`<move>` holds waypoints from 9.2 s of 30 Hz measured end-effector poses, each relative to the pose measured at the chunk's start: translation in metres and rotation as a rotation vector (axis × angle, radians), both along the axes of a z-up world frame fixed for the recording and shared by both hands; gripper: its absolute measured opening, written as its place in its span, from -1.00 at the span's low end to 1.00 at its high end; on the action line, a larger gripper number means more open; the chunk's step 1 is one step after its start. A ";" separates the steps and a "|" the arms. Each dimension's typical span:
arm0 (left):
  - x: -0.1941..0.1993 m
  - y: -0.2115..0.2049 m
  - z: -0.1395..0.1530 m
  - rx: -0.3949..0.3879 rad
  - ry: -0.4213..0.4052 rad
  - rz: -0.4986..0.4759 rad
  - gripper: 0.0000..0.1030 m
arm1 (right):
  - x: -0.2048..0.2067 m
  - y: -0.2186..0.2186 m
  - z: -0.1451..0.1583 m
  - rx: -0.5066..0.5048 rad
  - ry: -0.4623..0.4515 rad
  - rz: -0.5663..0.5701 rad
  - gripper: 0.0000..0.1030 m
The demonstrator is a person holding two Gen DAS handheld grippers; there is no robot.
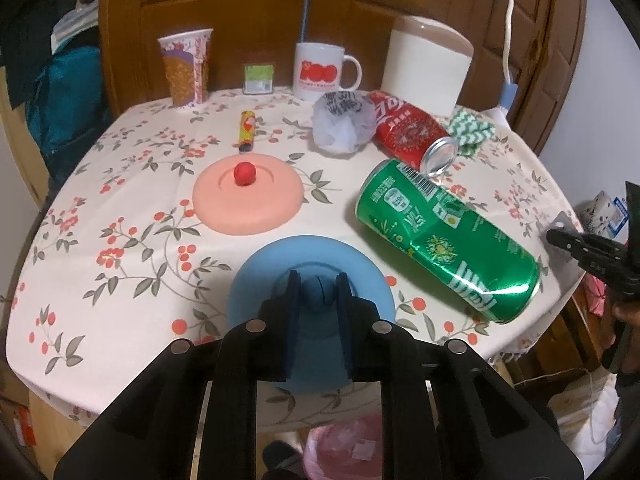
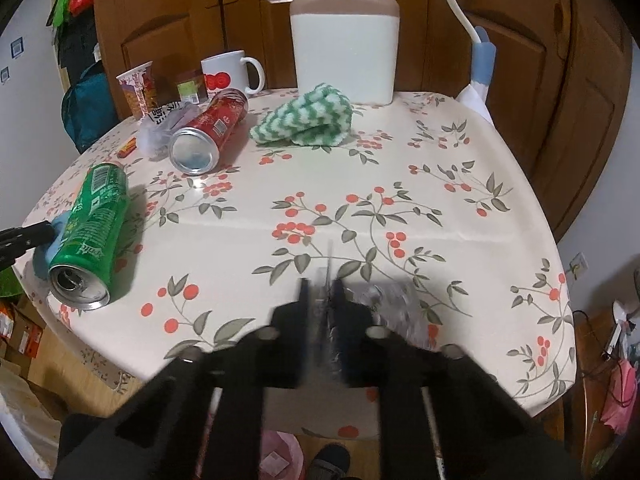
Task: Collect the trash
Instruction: 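Grasp the blue lid with the left tool while the right tool grasps the blister pack, then lower the blue lid and blister pack into the pink bin and release, then raise both tools back toward the table, then grasp the pink lid with the left tool while the right tool grasps the green can, then lower the pink lid and green can into the pink bin and open both tools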
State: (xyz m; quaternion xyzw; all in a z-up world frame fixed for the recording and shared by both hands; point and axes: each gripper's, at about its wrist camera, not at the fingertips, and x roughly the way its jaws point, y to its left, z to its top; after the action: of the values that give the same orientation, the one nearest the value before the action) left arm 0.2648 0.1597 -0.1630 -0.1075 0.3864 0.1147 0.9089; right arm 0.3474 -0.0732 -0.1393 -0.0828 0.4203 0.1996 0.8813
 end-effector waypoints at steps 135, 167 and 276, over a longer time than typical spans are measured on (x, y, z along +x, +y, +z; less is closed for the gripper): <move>-0.053 0.009 0.022 -0.015 0.025 -0.037 0.89 | -0.126 0.079 0.034 0.115 0.034 0.423 0.86; 0.098 0.086 0.004 0.019 0.133 -0.031 0.33 | -0.032 0.153 0.024 0.119 0.103 0.416 0.87; -0.117 -0.111 -0.252 -0.380 0.443 -0.149 -0.66 | -0.214 0.010 -0.213 -0.138 0.622 0.373 0.46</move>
State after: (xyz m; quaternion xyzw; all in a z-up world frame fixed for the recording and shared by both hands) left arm 0.1477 0.0483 -0.4152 -0.2193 0.5965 -0.0059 0.7721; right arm 0.1334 -0.0627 -0.3527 -0.1527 0.6584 0.3434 0.6521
